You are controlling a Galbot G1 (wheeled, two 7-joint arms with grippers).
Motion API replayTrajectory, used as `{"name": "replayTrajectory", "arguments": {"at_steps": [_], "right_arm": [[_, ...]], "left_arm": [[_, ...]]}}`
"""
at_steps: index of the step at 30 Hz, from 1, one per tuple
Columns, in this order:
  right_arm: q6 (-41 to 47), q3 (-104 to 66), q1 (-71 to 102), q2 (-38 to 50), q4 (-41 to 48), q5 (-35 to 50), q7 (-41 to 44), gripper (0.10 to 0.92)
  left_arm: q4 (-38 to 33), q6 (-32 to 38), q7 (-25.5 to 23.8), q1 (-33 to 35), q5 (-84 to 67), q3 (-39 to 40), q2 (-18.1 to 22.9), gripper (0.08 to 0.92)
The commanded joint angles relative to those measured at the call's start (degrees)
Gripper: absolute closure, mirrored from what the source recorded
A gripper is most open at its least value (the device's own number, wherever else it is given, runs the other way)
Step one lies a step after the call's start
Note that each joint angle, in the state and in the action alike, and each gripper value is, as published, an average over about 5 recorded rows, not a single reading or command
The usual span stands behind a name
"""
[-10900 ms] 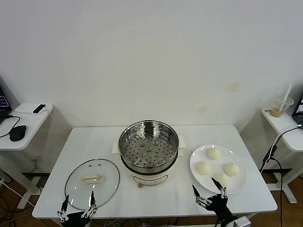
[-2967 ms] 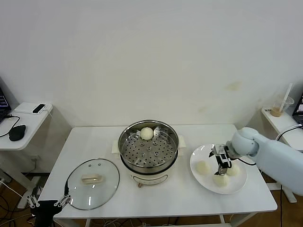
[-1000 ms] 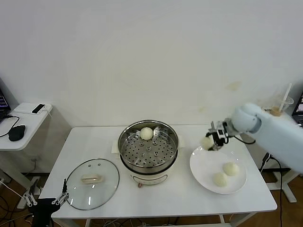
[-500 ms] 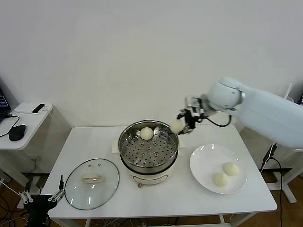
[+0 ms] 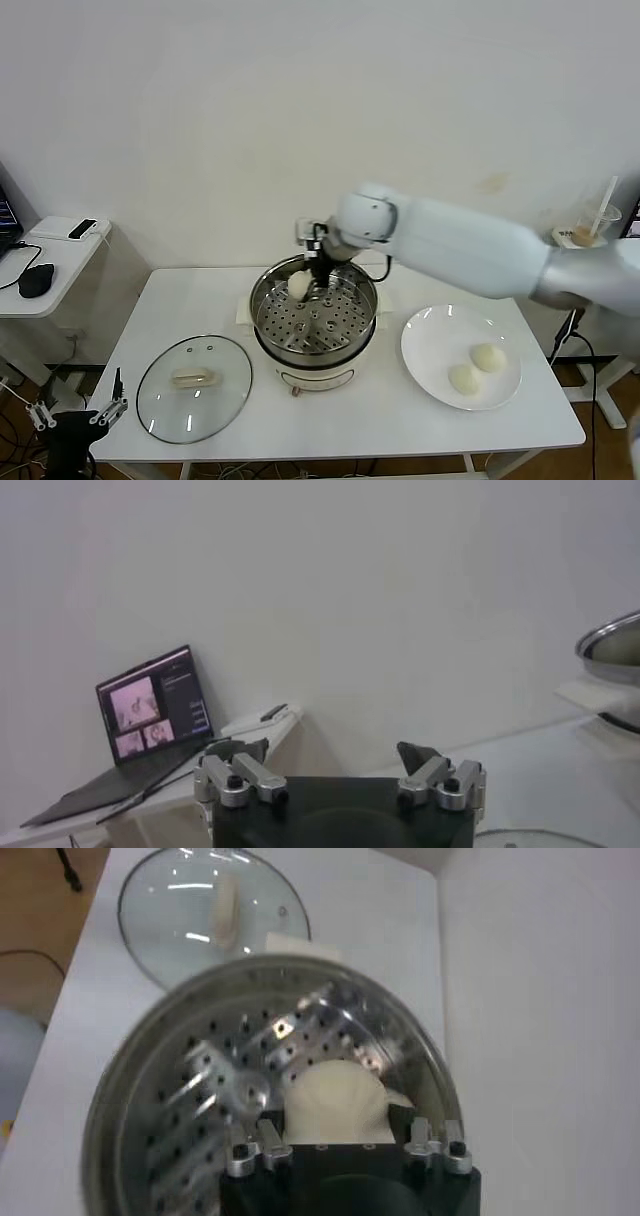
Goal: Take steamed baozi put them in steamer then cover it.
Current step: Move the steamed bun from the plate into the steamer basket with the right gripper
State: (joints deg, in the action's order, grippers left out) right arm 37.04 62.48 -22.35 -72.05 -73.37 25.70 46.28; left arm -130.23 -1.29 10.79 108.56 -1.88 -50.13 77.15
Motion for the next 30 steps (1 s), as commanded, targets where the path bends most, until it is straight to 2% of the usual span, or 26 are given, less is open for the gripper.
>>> {"name": "replayTrajectory", "arguments": {"at_steps": [1,13,16,20,24,30], "right_arm": [[1.19,0.9,2.82,-8.23,7.51,-0.31,-1.43,0.386],[0.95,0.57,4.8,-10.46,11.73,-3.51,-1.31,0.38],[1.05,0.74,4.54,-10.23,11.32,-3.51,-1.0,0.336],[0.96,0.82,3.84,-9.26,10.35,-3.86,-0.04,0.237],[0.15,0.31,1.71,-6.67,7.28,-4.51,3.42,0.205],[-5.01,-0.76,-4.03,0.36,2.14,-9.42,13.61,0.202]], "left_arm": [[-0.17,0.01,-0.01,0.02,-0.01,-0.34,0.1,0.177],[-0.49,0.09,0.07,0.19,-0.08,-0.4,0.05,0.177],[-0.36,0.08,0.08,0.08,-0.16,-0.36,-0.09,0.177],[-0.27,0.08,0.08,-0.05,-0.22,-0.26,-0.2,0.177],[-0.47,0.07,0.02,0.01,-0.24,-0.24,-0.32,0.177],[-1.04,-0.01,-0.08,0.21,-0.52,-0.3,-0.53,0.177]]}}
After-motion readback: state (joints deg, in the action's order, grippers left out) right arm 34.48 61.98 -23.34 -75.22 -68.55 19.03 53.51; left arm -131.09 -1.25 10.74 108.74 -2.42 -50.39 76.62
